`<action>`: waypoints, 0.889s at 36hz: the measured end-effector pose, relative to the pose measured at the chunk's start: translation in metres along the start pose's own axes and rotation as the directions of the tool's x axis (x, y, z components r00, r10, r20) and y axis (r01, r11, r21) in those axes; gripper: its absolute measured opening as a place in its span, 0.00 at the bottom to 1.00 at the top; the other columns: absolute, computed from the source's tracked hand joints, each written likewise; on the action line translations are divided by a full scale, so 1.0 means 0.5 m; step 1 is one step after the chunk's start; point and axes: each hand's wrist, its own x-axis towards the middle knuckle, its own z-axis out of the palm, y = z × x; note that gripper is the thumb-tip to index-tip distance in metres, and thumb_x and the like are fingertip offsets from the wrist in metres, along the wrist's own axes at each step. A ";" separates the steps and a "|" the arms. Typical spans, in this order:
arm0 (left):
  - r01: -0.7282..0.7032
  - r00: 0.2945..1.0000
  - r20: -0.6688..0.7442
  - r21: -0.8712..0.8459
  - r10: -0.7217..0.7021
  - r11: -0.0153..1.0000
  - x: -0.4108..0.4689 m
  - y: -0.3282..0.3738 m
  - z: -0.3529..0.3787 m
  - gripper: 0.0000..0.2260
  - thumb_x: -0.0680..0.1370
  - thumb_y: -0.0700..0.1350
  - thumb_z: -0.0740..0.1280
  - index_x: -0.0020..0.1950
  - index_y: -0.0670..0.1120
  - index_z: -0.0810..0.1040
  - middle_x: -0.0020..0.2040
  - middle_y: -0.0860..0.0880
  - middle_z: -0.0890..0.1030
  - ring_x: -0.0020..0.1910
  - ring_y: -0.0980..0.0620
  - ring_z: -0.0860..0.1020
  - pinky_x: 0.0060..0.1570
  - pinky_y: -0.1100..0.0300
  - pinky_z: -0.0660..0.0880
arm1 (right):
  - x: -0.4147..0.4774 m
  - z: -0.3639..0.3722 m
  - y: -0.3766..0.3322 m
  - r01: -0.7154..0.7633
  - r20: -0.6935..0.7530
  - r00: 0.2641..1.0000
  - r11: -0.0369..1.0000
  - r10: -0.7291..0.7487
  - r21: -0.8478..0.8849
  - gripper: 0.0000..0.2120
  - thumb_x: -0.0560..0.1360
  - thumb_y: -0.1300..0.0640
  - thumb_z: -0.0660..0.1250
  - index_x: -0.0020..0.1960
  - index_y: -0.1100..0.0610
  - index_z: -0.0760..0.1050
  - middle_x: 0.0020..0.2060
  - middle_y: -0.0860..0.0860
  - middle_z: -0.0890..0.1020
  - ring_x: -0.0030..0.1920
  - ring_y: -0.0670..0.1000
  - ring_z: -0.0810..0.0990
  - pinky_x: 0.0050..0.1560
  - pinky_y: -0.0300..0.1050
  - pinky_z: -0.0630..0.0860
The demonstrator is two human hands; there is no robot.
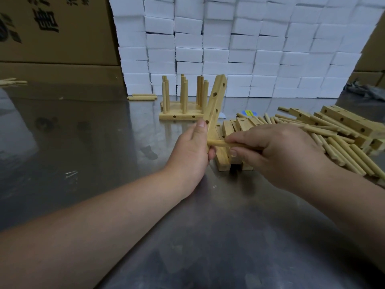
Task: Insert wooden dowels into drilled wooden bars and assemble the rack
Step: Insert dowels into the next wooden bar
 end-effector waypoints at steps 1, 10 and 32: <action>-0.003 1.000 0.000 -0.003 0.003 1.000 0.000 0.000 0.000 0.14 0.82 0.51 0.53 0.56 0.46 0.76 0.33 0.53 0.73 0.23 0.63 0.72 0.24 0.73 0.67 | 0.000 0.001 -0.001 -0.003 -0.002 1.000 1.000 0.003 0.012 0.11 0.69 0.53 0.66 0.48 0.54 0.83 0.34 0.48 0.83 0.34 0.46 0.79 0.36 0.35 0.69; -0.073 0.997 -0.011 0.027 0.073 0.997 0.000 -0.003 -0.003 0.13 0.82 0.50 0.53 0.43 0.51 0.74 0.28 0.53 0.70 0.21 0.62 0.69 0.23 0.71 0.67 | 0.001 0.007 0.004 -0.109 0.052 0.994 0.967 0.099 0.231 0.08 0.72 0.56 0.69 0.50 0.54 0.83 0.40 0.38 0.81 0.44 0.34 0.72 0.36 0.26 0.67; -0.306 0.952 0.038 0.155 0.304 0.939 -0.013 -0.013 -0.012 0.11 0.75 0.57 0.53 0.43 0.54 0.72 0.27 0.62 0.72 0.27 0.63 0.71 0.33 0.65 0.69 | 0.008 0.013 0.001 -0.585 0.341 0.791 0.468 0.507 0.662 0.10 0.73 0.53 0.67 0.37 0.56 0.82 0.19 0.43 0.68 0.21 0.40 0.64 0.29 0.39 0.60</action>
